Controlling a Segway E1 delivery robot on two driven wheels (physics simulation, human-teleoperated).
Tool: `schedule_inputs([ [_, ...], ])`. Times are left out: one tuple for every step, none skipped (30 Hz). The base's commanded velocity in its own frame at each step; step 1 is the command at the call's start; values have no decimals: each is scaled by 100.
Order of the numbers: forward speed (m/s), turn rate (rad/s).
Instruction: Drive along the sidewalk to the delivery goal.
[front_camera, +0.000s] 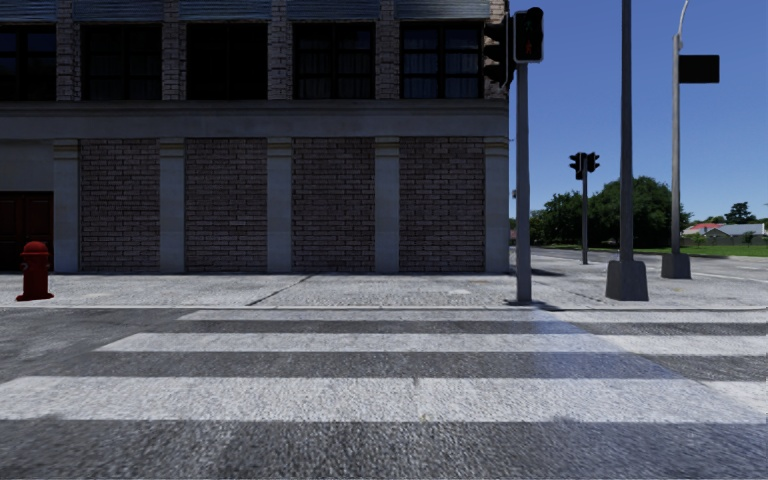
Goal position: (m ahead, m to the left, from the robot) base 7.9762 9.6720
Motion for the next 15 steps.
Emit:
schedule_inputs([
  [200,0],
  [200,0],
  [200,0],
  [200,0],
  [200,0],
  [200,0],
  [200,0],
  [200,0],
  [200,0],
  [200,0],
  [200,0],
  [200,0],
  [200,0],
  [200,0],
  [200,0],
])
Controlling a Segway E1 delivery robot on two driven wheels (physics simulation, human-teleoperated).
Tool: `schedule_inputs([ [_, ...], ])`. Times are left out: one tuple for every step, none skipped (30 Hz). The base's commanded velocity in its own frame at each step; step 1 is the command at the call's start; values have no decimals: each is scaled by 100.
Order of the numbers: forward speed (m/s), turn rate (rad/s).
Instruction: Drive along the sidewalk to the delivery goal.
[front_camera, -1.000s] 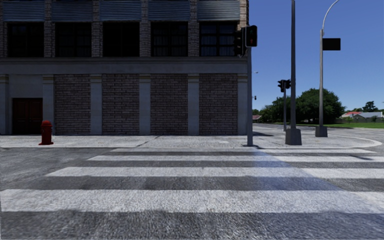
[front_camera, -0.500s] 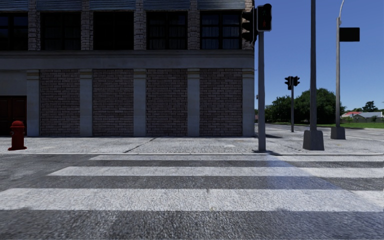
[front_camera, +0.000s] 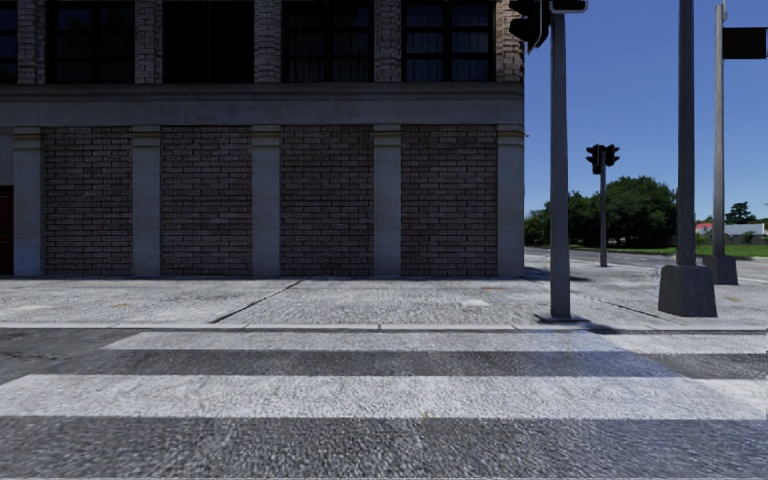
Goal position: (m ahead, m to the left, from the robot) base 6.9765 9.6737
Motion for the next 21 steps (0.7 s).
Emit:
schedule_inputs([
  [200,0],
  [200,0],
  [200,0],
  [200,0],
  [200,0],
  [200,0],
  [200,0],
  [200,0],
  [200,0],
  [200,0],
  [200,0],
  [200,0],
  [200,0],
  [200,0],
  [200,0],
  [200,0],
  [200,0],
  [200,0],
  [200,0],
  [200,0],
  [200,0],
])
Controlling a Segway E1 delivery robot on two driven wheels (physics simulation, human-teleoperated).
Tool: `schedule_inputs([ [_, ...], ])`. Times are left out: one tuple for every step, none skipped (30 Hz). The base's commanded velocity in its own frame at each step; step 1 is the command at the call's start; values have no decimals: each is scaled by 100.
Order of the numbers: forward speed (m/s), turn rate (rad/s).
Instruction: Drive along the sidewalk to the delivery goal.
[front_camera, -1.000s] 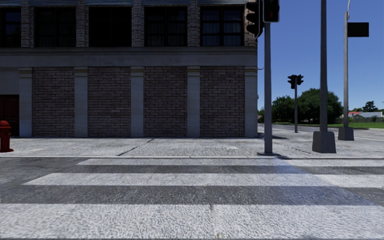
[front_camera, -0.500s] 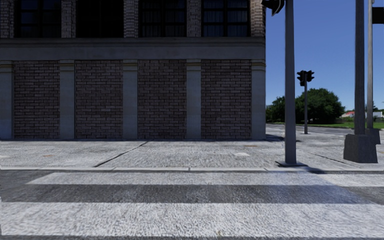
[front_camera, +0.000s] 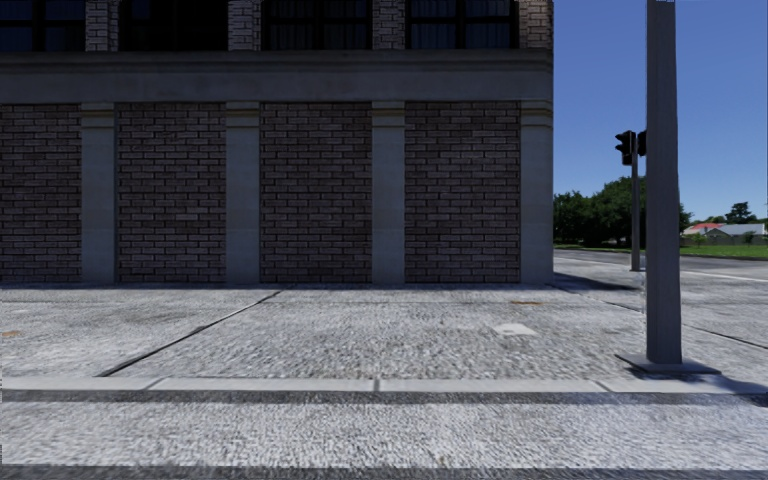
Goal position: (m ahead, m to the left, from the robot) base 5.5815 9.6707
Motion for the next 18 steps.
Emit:
schedule_inputs([
  [200,0],
  [200,0],
  [200,0],
  [200,0],
  [200,0],
  [200,0],
  [200,0],
  [200,0],
  [200,0],
  [200,0],
  [200,0],
  [200,0],
  [200,0],
  [200,0],
  [200,0],
  [200,0],
  [200,0],
  [200,0],
])
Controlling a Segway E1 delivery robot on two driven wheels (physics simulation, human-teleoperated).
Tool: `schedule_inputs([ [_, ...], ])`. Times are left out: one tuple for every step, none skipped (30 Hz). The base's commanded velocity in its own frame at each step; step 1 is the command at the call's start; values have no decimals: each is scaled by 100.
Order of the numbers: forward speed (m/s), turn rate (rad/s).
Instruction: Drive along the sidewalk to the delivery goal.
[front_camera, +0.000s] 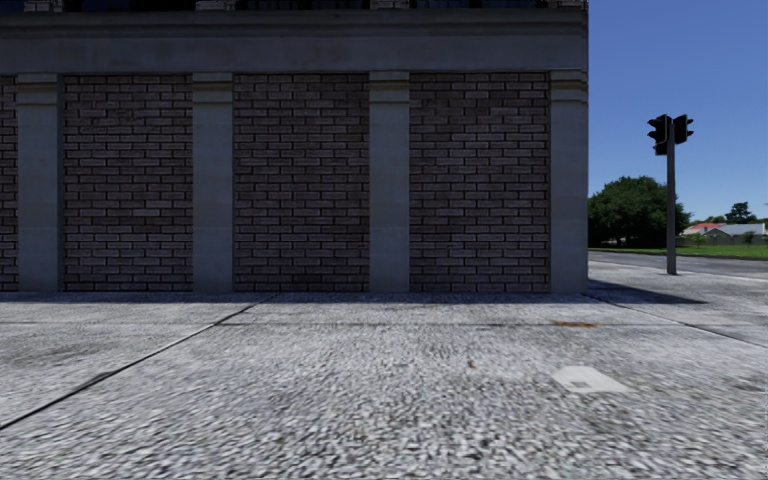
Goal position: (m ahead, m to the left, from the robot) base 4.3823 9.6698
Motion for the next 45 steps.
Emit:
schedule_inputs([
  [200,0],
  [200,0],
  [200,0],
  [200,0],
  [200,0],
  [200,0],
  [200,0],
  [200,0],
  [200,0],
  [200,0],
  [200,0],
  [200,0],
  [200,3],
  [200,15],
  [200,21],
  [200,25],
  [200,28],
  [200,28],
  [200,28],
  [200,30],
  [200,30],
  [200,30],
  [200,30],
  [200,30],
  [200,30],
  [200,30],
  [200,30],
  [200,32],
  [200,46],
  [200,74],
  [200,94],
  [200,94],
  [200,109],
  [200,120],
  [200,120],
  [200,120],
  [200,120],
  [200,120],
  [200,120],
  [200,120],
  [200,120],
  [200,120],
  [200,120],
  [200,120],
  [200,120],
])
